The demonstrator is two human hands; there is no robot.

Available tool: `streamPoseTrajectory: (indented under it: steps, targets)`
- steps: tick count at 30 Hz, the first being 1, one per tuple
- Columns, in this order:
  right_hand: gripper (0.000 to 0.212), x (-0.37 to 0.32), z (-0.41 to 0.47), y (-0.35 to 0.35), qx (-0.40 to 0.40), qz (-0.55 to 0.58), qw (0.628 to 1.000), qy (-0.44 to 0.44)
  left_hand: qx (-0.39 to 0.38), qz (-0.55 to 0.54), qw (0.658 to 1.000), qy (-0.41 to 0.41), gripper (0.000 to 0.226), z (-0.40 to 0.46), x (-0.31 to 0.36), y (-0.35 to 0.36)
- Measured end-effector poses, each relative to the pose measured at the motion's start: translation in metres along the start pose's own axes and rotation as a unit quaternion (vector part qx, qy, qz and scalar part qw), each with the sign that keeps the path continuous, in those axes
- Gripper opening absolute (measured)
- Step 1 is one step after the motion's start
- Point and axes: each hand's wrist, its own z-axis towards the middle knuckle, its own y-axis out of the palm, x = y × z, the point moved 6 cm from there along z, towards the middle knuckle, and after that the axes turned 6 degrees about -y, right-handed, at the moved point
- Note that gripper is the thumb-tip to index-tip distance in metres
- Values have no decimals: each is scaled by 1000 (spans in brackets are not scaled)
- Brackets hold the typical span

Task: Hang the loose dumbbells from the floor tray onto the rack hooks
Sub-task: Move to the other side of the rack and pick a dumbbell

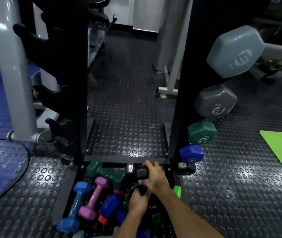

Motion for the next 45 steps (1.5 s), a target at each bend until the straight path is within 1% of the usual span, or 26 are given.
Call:
streamPoseTrajectory:
  steps: [2, 4, 6, 8, 9, 10, 12, 13, 14, 16, 18, 19, 20, 21, 23, 24, 25, 27, 28, 31, 34, 36, 38, 42, 43, 45]
  targets:
    - [63, -8, -4, -6, 6, 0, 1000, 2, 18, -17, 999, 22, 56, -15, 10, -10]
    - [61, -16, -6, -13, 15, 21, 1000, 10, 26, -26, 998, 42, 63, -11, 10, -20]
    - [59, -26, -8, -21, 17, 40, 999, 18, 15, -35, 998, 46, 68, -10, 12, -31]
    - [61, -40, -9, -27, 17, 38, 999, 16, 8, -51, 997, 62, 70, -11, 19, -45]
    - [64, -49, -10, -30, 20, 30, 999, 8, 17, -47, 997, 66, 67, -26, 31, -54]
    - [69, -59, -11, -33, 22, 23, 999, -3, 14, -52, 996, 73, 59, -41, 43, -62]
    - [79, -76, -16, -37, 22, 26, 999, -27, 10, -67, 994, 80, 30, -61, 54, -76]
    - [83, -83, -18, -38, 22, 33, 998, -39, 11, -85, 993, 79, 19, -66, 56, -83]
    - [85, -89, -22, -39, 21, 46, 998, -45, 13, -110, 991, 79, 17, -74, 58, -89]
    - [90, -98, -31, -37, 17, 103, 993, -46, 11, -162, 984, 70, 24, -85, 58, -102]
    - [91, -107, -41, -33, 8, 167, 986, -25, 19, -196, 979, 59, 31, -95, 58, -115]
    - [87, -110, -47, -26, -11, 196, 980, -16, 32, -208, 976, 54, 32, -100, 56, -123]
    - [84, -114, -54, -17, -47, 221, 974, -9, 43, -226, 972, 50, 28, -106, 58, -131]
    - [89, -121, -61, -6, -93, 236, 967, -8, 57, -244, 967, 52, 26, -110, 56, -141]
    - [109, -128, -72, 11, -169, 247, 954, -1, 86, -267, 959, 46, 34, -115, 59, -157]
    - [114, -133, -76, 17, -195, 250, 948, 3, 98, -285, 953, 38, 39, -115, 58, -166]
    - [112, -138, -79, 22, -216, 263, 940, 4, 108, -307, 945, 35, 45, -112, 57, -175]
    - [92, -152, -85, 23, -242, 301, 922, 6, 123, -333, 934, 24, 65, -106, 55, -189]
    - [83, -159, -87, 21, -247, 317, 916, 7, 126, -348, 929, 16, 67, -103, 54, -194]
    - [82, -172, -86, 21, -237, 340, 910, 7, 166, -389, 906, 20, 37, -96, 49, -216]
    - [79, -182, -87, 32, -200, 366, 908, 34, 184, -429, 884, 12, 41, -90, 44, -233]
    - [74, -185, -88, 46, -180, 401, 896, 66, 196, -439, 877, 8, 30, -87, 42, -245]
    - [60, -191, -88, 62, -174, 448, 874, 76, 208, -433, 877, -5, 21, -86, 38, -258]
    - [52, -205, -82, 91, -145, 525, 833, 100, 224, -407, 885, 0, 37, -63, 29, -288]
    - [50, -210, -79, 98, -141, 538, 824, 103, 230, -396, 889, 1, 35, -59, 28, -294]
    - [46, -218, -72, 111, -134, 557, 813, 109, 246, -388, 888, 7, 24, -51, 29, -309]
